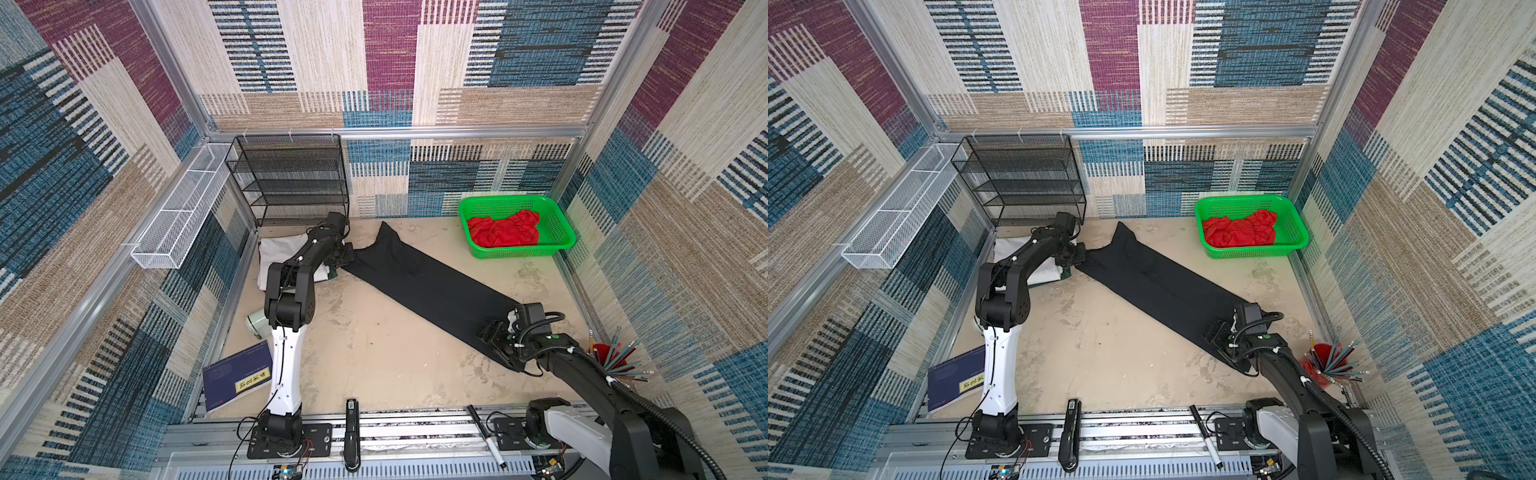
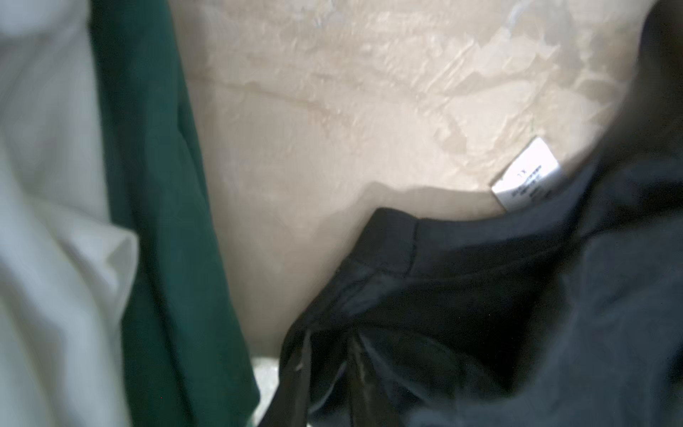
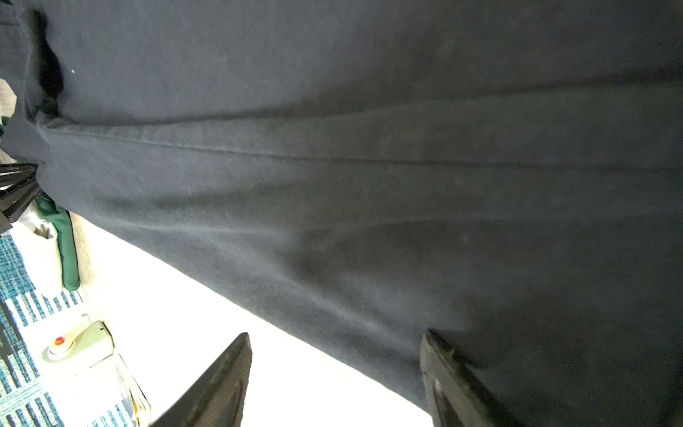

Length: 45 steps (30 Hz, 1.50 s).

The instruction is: Fold and stack the t-shirts

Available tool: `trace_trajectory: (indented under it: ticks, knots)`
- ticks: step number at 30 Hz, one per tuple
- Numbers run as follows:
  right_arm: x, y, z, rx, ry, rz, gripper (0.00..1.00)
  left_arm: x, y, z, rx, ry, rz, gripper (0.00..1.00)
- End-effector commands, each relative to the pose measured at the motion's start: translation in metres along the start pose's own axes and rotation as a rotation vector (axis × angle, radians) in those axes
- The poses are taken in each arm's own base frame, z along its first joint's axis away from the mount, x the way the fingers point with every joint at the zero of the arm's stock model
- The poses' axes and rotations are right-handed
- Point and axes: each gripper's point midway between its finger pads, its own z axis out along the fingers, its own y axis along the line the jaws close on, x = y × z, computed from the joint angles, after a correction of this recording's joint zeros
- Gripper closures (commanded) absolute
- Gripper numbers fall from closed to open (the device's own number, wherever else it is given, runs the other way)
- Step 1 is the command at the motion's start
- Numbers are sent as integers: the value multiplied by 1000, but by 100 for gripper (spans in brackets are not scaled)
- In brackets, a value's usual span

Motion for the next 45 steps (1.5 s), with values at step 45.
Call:
trace_trajectory:
  ticks: [45]
  knots:
    - [55, 64, 27, -113, 302, -224, 24, 16, -123, 28, 120, 51, 202, 60]
